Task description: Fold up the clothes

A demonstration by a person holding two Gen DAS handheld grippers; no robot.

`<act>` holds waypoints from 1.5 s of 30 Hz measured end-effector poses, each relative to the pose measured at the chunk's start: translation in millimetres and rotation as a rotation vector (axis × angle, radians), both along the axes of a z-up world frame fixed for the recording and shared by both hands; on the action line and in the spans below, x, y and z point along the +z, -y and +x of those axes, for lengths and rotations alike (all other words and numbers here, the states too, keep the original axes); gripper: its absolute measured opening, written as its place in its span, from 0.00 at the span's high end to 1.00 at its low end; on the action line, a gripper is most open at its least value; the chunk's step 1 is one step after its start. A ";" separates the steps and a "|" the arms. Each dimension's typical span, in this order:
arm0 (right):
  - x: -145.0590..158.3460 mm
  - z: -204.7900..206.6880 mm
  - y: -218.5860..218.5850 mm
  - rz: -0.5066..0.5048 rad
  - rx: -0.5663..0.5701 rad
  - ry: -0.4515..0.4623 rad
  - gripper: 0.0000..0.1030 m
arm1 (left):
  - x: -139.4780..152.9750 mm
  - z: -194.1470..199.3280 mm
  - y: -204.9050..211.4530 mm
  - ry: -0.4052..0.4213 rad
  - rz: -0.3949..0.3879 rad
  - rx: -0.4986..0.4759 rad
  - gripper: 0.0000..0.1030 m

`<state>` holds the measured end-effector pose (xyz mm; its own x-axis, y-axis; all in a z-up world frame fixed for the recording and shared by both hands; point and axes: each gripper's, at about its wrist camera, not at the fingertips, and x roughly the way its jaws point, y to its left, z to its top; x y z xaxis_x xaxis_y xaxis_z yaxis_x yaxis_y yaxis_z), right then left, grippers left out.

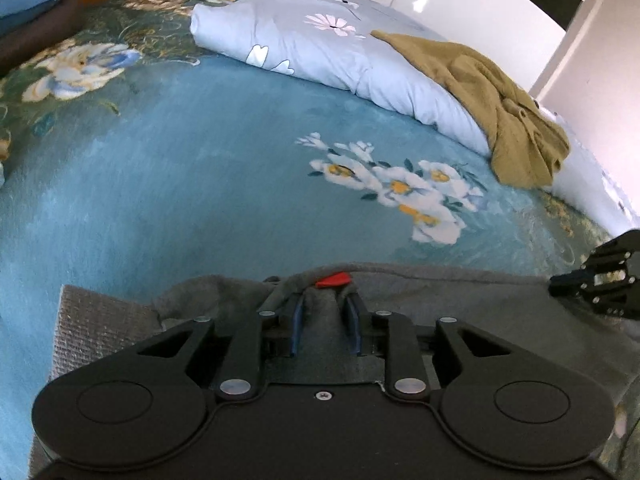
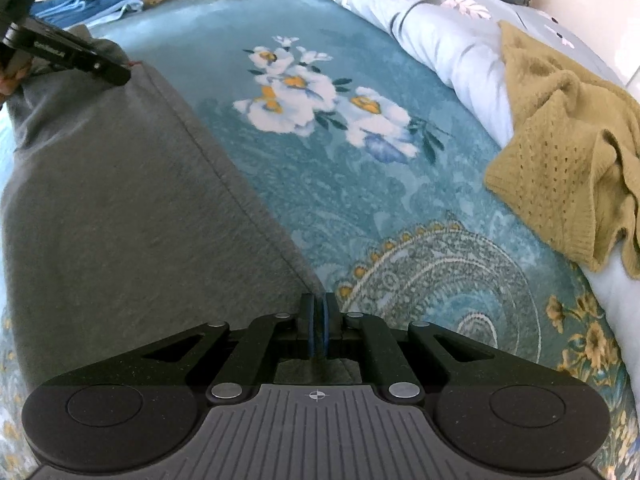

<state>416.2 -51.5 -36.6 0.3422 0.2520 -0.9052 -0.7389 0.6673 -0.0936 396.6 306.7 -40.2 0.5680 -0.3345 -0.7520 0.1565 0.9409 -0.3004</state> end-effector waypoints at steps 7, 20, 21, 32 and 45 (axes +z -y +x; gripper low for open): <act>32.5 -14.1 13.0 0.082 -0.012 0.037 0.76 | 23.3 -31.1 -25.3 0.021 -0.020 0.079 0.44; 81.5 -74.7 109.2 0.296 -0.249 0.136 0.65 | 61.0 -104.8 -93.9 0.123 -0.026 0.331 0.34; 80.3 -77.0 114.7 0.302 -0.271 0.131 0.65 | 57.4 -103.8 -96.1 0.120 -0.030 0.336 0.34; 66.2 -99.5 141.2 0.319 -0.396 0.097 0.61 | 38.1 -83.6 -92.2 0.135 -0.046 0.265 0.82; 62.5 -106.9 155.2 0.332 -0.475 0.092 0.61 | 25.5 -79.6 -108.2 0.165 0.014 0.452 1.00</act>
